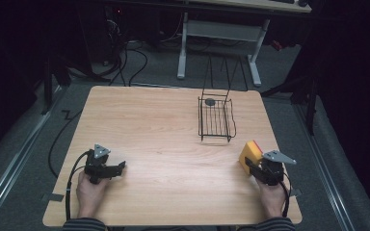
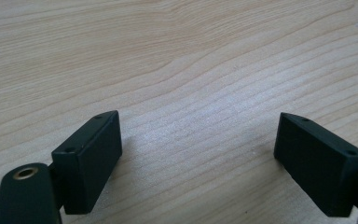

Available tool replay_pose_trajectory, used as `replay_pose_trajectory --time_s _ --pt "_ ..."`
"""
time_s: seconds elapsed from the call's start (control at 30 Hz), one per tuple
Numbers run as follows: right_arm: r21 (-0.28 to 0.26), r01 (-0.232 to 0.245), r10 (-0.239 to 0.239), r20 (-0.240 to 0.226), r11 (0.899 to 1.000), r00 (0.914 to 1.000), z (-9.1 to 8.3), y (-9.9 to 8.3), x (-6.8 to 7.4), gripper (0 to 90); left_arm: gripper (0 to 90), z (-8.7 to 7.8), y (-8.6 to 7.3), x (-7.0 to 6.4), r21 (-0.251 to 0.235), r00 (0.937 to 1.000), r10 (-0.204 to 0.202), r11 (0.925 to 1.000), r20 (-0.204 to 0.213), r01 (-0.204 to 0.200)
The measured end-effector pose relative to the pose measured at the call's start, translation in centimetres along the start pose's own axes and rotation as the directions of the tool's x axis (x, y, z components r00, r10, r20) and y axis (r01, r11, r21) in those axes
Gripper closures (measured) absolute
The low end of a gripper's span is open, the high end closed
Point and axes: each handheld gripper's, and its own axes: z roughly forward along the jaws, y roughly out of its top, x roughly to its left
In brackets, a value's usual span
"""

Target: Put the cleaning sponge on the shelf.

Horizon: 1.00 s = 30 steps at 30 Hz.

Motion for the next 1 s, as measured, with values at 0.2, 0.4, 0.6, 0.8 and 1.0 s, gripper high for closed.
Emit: replay_pose_trajectory --time_s 0.2,0.4,0.6,0.8,1.0 --pt "-0.015 0.017 -0.017 -0.004 1.000 0.9999 -0.9 0.6 0.2 60.6 15.6 0.0 0.0 0.0 0.000 1.0000 0.000 1.0000 0.000 0.000" --pt "-0.028 0.024 -0.024 -0.012 0.999 0.9996 -1.4 1.2 0.4 60.6 15.6 0.0 0.0 0.0 0.001 1.0000 0.001 1.0000 0.000 -0.001" --pt "-0.043 0.044 -0.045 -0.024 0.998 0.9987 -2.0 2.1 0.7 60.6 15.6 0.0 0.0 0.0 -0.001 1.0000 -0.001 1.0000 0.000 0.001" --pt "-0.053 0.064 -0.065 -0.023 0.997 0.9976 -2.4 2.7 1.0 60.6 15.6 0.0 0.0 0.0 0.000 1.0000 0.000 1.0000 0.000 0.000" --pt "-0.063 0.076 -0.078 -0.027 0.995 0.9966 -2.8 3.5 1.1 60.6 15.6 0.0 0.0 0.0 0.000 1.0000 -0.001 1.0000 0.000 0.001"
